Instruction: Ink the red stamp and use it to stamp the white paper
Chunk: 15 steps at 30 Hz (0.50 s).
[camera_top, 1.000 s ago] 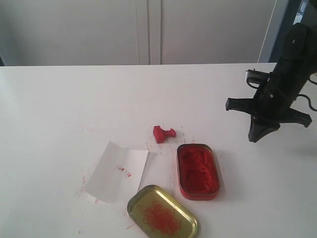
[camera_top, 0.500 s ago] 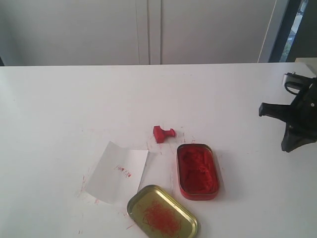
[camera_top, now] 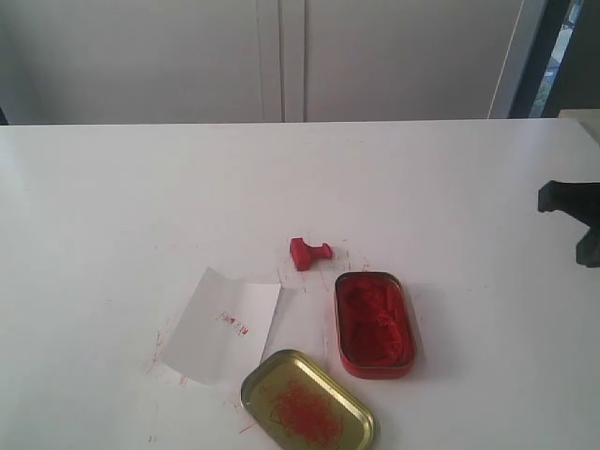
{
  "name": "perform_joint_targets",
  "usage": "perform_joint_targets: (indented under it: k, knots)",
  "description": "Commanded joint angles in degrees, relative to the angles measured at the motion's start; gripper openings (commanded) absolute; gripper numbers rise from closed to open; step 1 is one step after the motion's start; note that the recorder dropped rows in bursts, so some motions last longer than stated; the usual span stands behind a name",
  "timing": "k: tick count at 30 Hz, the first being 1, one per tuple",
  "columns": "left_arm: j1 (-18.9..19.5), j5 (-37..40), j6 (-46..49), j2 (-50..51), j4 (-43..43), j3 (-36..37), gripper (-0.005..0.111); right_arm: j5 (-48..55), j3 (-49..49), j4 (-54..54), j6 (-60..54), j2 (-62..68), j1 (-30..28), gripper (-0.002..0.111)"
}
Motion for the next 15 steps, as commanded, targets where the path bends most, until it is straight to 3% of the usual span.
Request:
perform_joint_targets:
  k: [1, 10, 15]
  knots:
    - [0.06, 0.14, 0.00, -0.19, -0.07, 0.27, 0.000, -1.24, 2.99, -0.15, -0.68, -8.01, -0.61, 0.000]
    - [0.06, 0.14, 0.00, -0.19, -0.07, 0.27, 0.000, -2.68, 12.70, -2.86, -0.68, -28.15, -0.61, 0.000]
    - [0.06, 0.14, 0.00, -0.19, -0.07, 0.27, 0.000, -10.82, 18.23, -6.00, -0.68, -38.57, -0.61, 0.000]
